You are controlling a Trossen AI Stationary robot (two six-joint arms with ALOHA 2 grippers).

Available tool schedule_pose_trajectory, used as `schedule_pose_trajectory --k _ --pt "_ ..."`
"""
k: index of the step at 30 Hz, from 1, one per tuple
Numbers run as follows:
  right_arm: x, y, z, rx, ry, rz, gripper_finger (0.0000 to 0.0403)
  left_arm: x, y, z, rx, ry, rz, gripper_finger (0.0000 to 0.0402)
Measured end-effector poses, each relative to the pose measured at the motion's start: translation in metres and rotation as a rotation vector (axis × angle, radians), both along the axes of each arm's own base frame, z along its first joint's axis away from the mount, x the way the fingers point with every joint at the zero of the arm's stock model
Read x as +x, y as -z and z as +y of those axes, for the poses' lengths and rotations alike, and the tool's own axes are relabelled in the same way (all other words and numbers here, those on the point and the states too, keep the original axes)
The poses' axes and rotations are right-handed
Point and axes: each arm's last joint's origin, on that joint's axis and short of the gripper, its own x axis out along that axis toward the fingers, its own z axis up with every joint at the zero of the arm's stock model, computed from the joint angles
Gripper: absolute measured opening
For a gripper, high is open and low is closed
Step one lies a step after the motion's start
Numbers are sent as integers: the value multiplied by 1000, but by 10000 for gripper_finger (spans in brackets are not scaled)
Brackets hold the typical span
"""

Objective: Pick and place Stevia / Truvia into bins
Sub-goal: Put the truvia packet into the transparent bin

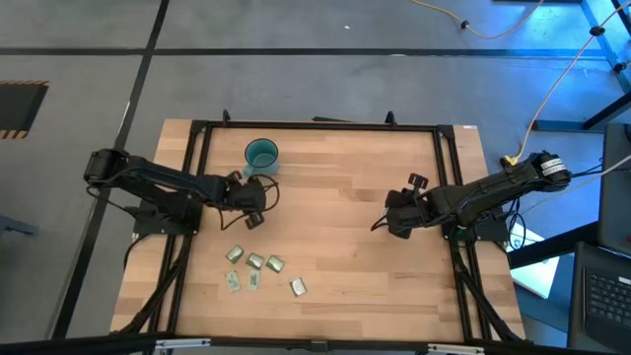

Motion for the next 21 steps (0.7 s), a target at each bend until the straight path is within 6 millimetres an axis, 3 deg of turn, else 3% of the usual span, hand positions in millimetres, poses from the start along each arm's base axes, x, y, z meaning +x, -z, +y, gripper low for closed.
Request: schedule_pose_trajectory --k 7,21 --pt "0 0 0 0 0 -1 83 -5 12 0 -23 -71 15 75" --pt "0 0 0 3 3 -6 83 6 37 2 -19 -131 76 74"
